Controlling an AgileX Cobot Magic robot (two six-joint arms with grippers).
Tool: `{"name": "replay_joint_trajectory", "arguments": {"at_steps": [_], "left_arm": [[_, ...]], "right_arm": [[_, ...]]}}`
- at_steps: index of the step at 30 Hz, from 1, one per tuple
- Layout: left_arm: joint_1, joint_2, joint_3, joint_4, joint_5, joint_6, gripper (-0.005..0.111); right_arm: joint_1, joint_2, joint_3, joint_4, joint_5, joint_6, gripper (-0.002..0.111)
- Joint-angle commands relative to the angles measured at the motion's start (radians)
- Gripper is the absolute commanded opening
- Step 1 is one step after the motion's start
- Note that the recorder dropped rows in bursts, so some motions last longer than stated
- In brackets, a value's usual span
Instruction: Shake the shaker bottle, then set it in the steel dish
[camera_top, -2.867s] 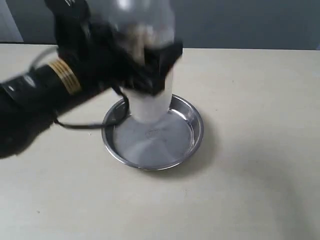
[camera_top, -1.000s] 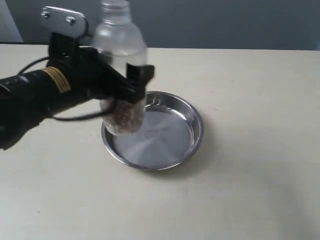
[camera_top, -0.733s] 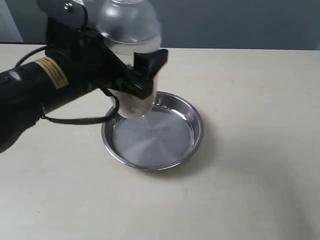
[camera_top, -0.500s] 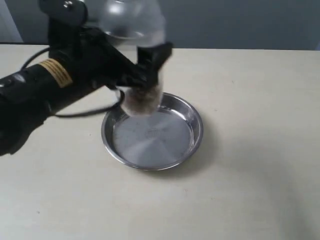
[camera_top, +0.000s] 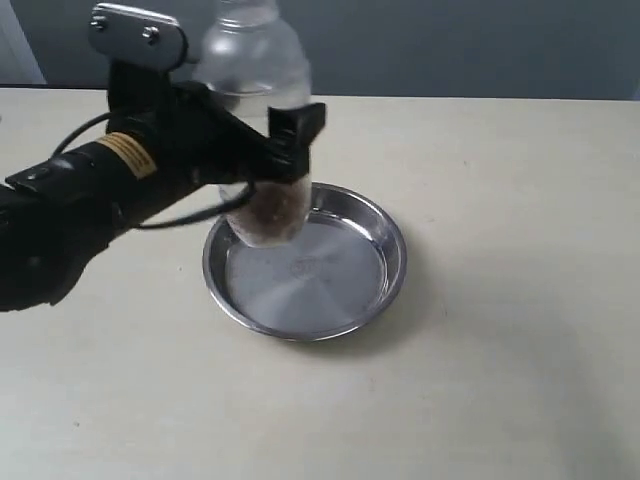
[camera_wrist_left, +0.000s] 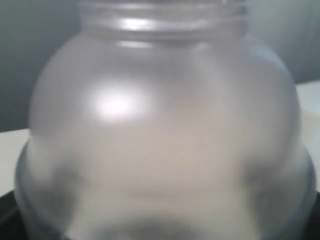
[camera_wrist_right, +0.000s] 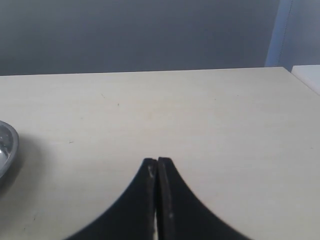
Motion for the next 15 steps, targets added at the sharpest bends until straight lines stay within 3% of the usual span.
{"name": "replay_joint_trajectory", "arguments": {"at_steps": [1, 2, 3, 5, 8, 10, 12, 15], "left_arm": [[0.002, -0.015, -0.008, 0.213, -0.102, -0.031, 0.0], [-0.001, -0.038, -0.008, 0.332, -0.186, -0.045, 0.0], [-0.001, -0.056, -0.013, 0.329, -0.234, -0.047, 0.0], [-0.001, -0.107, -0.022, 0.181, -0.299, -0.05, 0.0], [-0.001, -0.083, -0.014, 0.137, -0.071, -0.038, 0.0], [-0.001, -0.008, 0.022, 0.141, -0.013, -0.04, 0.0], [-0.001, -0.007, 0.037, 0.167, -0.098, -0.05, 0.0], [-0.001, -0.141, 0.007, 0.282, -0.297, -0.05, 0.0]], "right_arm": [[-0.004, -0.004, 0.001, -0.003, -0.013, -0.001, -0.001], [-0.004, -0.004, 0.001, -0.003, -0.013, -0.001, -0.001], [-0.004, -0.004, 0.001, -0.003, -0.013, -0.001, -0.001], [-0.004, -0.004, 0.001, -0.003, -0.013, -0.001, -0.001], [-0.004, -0.004, 0.001, -0.003, -0.013, -0.001, -0.001], [-0.004, -0.004, 0.001, -0.003, -0.013, -0.001, -0.001], [-0.004, -0.004, 0.001, -0.003, -0.013, -0.001, -0.001], [-0.004, -0.004, 0.001, -0.003, -0.013, -0.001, -0.001]]}}
